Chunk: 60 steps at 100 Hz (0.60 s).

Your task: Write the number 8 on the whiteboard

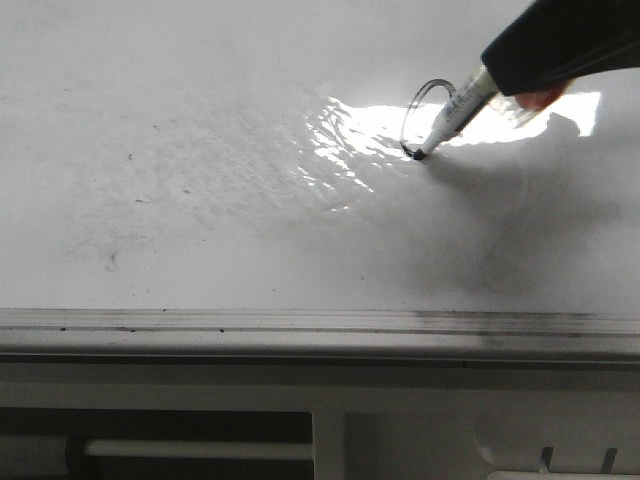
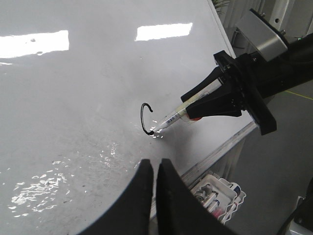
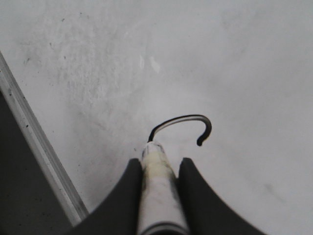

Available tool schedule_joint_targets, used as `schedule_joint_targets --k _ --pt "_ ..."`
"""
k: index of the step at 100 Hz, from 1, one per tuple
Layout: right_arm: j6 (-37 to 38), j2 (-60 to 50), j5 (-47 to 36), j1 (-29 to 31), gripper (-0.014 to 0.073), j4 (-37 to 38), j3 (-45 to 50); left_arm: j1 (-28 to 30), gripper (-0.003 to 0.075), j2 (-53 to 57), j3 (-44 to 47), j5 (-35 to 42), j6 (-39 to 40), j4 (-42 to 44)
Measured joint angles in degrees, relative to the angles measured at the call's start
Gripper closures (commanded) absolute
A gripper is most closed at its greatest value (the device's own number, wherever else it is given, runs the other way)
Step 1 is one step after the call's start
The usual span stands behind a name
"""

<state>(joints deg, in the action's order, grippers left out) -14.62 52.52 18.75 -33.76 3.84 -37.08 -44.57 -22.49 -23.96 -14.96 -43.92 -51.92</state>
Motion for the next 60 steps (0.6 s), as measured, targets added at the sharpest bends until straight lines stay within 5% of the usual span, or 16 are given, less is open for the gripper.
schedule_joint_targets --k 29,60 --pt "2.41 -4.76 9.03 2.35 0.0637 -0.63 0.5 0.0 0.0741 0.0 0.0 0.0 0.0 0.0" --pt "2.76 -1.89 4.29 0.17 0.0637 -4.14 1.26 0.0 0.0741 0.0 0.0 0.0 0.0 0.0"
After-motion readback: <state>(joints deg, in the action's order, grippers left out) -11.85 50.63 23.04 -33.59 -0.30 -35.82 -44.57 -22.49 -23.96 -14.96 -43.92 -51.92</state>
